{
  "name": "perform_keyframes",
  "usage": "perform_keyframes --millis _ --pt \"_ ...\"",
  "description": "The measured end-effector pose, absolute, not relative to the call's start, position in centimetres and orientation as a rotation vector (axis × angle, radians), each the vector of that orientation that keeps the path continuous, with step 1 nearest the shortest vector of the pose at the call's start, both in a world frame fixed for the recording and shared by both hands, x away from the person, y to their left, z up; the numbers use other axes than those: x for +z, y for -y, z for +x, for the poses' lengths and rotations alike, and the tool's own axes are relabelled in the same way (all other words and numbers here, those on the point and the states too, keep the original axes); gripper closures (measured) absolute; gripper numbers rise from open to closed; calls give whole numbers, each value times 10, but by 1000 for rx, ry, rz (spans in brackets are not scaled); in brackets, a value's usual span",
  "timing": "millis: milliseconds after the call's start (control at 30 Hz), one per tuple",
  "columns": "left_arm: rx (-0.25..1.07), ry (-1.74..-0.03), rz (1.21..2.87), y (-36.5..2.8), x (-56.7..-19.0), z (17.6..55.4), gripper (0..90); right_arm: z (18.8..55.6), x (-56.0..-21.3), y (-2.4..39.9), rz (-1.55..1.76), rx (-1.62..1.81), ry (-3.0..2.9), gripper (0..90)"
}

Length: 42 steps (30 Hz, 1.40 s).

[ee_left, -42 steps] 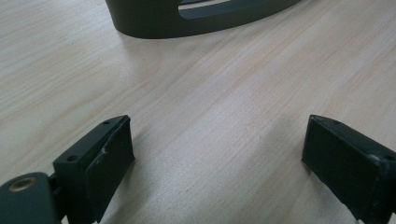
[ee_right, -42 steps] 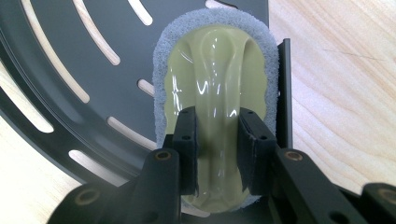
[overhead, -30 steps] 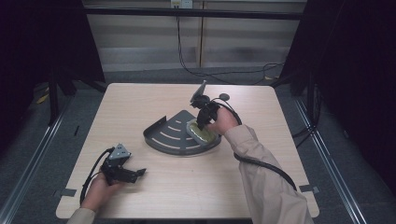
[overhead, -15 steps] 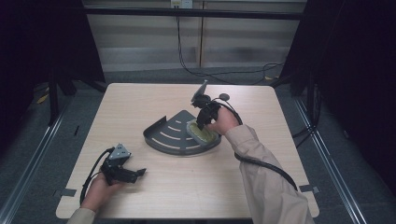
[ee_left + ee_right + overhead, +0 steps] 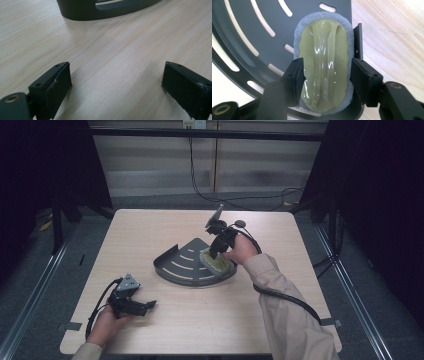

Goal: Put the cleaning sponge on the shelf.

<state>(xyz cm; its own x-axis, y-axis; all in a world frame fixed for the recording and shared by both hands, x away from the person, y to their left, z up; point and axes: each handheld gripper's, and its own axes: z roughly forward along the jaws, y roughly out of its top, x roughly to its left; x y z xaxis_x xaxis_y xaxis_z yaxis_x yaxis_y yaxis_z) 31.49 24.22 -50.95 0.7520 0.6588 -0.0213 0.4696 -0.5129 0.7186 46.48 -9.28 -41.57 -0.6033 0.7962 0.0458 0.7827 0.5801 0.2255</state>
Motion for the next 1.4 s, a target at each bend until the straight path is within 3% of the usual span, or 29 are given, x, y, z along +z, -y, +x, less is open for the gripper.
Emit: perform_keyframes --millis 633,1400 --pt "328 -841 2209 -242 -509 315 83 461 -402 98 1300 403 -2775 202" --pt "332 -843 2208 -242 -510 315 82 444 -390 122 1258 436 -2792 198"
